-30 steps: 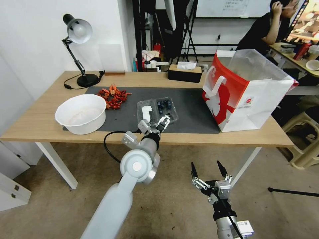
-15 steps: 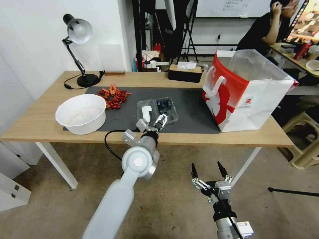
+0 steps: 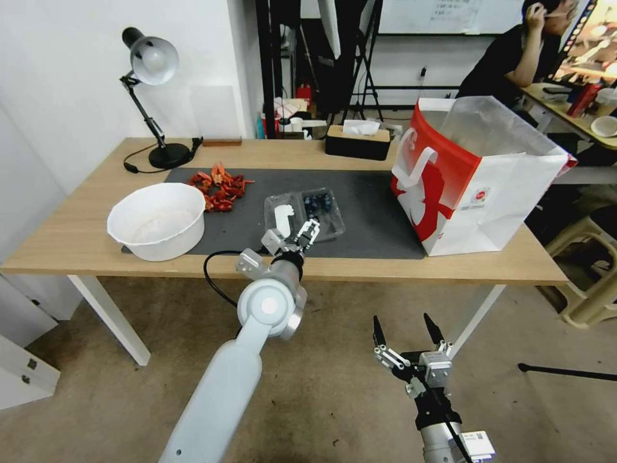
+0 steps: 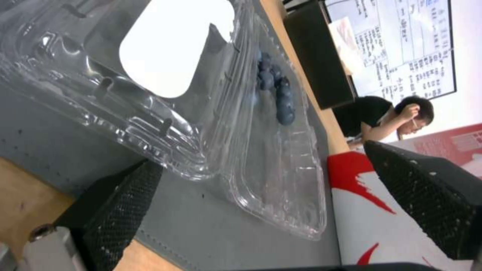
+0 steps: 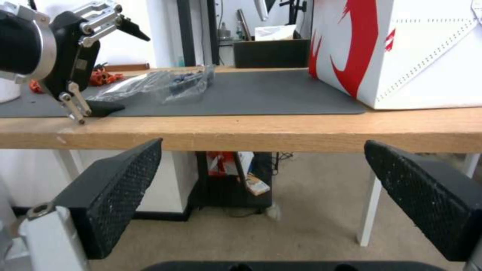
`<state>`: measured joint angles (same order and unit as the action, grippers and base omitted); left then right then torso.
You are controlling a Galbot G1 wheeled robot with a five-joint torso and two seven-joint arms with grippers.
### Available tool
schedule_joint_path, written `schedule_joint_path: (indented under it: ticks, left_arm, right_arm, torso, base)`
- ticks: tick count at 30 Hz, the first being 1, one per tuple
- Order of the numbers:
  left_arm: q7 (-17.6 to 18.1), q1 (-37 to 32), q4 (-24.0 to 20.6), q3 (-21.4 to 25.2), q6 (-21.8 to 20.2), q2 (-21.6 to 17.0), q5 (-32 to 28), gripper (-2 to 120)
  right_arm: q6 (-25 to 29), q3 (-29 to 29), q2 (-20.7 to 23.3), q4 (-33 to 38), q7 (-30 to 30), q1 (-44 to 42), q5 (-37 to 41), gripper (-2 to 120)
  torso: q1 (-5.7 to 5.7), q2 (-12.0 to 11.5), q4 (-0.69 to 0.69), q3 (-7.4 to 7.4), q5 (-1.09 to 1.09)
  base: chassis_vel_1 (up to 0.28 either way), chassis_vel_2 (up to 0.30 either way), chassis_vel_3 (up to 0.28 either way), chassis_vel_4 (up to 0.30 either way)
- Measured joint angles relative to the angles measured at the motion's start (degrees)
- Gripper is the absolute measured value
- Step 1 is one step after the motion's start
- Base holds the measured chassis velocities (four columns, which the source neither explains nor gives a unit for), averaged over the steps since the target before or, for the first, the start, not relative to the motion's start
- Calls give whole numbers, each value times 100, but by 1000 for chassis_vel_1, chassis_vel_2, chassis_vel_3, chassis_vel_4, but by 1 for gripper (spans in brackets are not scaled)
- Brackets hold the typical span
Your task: Close the takeout container lid, then place the container into the takeout bag.
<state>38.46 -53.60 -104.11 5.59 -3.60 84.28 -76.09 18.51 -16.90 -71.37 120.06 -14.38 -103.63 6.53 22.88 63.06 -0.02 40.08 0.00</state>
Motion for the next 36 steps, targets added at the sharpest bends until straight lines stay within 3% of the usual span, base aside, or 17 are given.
schedule_joint_path:
  ticks: [7,18,27,36]
  left_arm:
    - [-205,14,153,92,239,61,3,100]
    - [-624,-161,36,148,544,50,82,100]
    - [-1373,-362,-340,126,754,-119,518,100]
    - [-1881,-315,-394,-44,751,-225,726,100]
  right_arm:
    - [25,1,-13,-27,14,-30,-23,100]
    - [53,15,-61,-50,38,-74,-96,100]
    - [71,30,-83,-48,60,-104,-155,100]
    - [86,38,-120,-33,67,-120,-204,100]
  torso:
    - [1,0,0,1,0]
    - [6,-6,5,6,-1]
    - [4,-5,4,3,-1]
    - [4,-4,3,3,0]
  base:
    - [0,0,0,0]
    - [0,0,0,0]
    - [0,0,0,0]
    - [0,0,0,0]
